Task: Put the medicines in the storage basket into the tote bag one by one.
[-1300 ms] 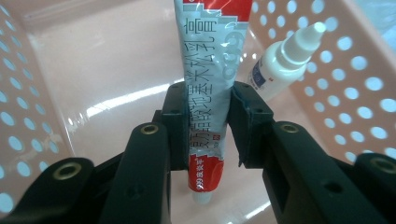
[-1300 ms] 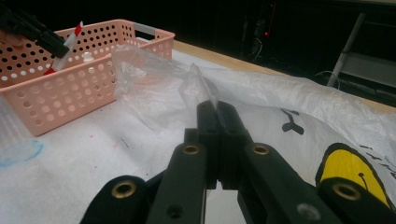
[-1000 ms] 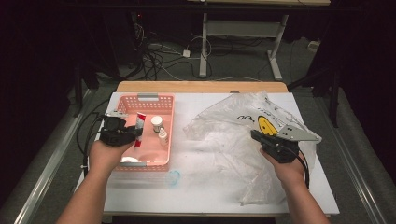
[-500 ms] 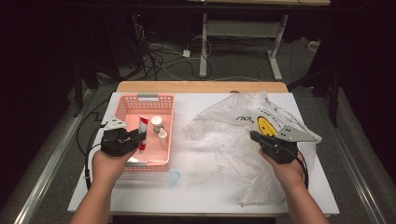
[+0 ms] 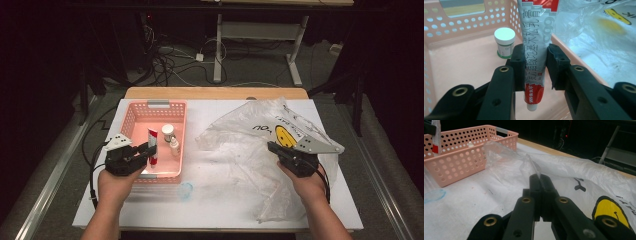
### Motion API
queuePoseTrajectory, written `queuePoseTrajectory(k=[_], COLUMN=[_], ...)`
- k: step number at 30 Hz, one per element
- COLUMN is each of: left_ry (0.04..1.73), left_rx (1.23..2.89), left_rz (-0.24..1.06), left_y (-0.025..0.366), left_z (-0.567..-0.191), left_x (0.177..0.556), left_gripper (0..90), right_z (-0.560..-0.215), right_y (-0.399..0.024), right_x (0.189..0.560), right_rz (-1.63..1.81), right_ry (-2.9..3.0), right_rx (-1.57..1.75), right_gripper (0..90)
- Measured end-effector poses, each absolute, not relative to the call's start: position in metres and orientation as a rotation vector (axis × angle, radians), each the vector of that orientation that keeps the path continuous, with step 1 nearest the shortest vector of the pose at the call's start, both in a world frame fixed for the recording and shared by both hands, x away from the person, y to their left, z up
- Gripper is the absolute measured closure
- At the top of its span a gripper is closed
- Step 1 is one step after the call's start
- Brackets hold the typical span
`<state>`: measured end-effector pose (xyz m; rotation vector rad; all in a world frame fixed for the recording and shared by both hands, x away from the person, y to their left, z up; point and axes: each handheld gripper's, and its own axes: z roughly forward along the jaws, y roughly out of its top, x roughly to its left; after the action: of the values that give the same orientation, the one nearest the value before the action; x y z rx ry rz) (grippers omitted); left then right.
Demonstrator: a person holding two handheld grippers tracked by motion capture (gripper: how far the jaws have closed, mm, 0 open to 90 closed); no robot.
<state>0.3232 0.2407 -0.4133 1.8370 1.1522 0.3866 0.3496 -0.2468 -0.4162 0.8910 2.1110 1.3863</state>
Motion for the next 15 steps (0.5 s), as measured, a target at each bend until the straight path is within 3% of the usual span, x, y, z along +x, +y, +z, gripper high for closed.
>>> queuePoseTrajectory(k=[15], left_ry=[1.09], left_rx=[1.879], left_rz=[0.436], left_y=[0.222], left_z=[-0.402], left_x=[0.314], left_gripper=[68.0], right_z=[-0.411], right_y=[-0.252], right_x=[0.348], right_rz=[1.407], right_ry=[2.07], right_rx=[0.886], right_gripper=[90.0])
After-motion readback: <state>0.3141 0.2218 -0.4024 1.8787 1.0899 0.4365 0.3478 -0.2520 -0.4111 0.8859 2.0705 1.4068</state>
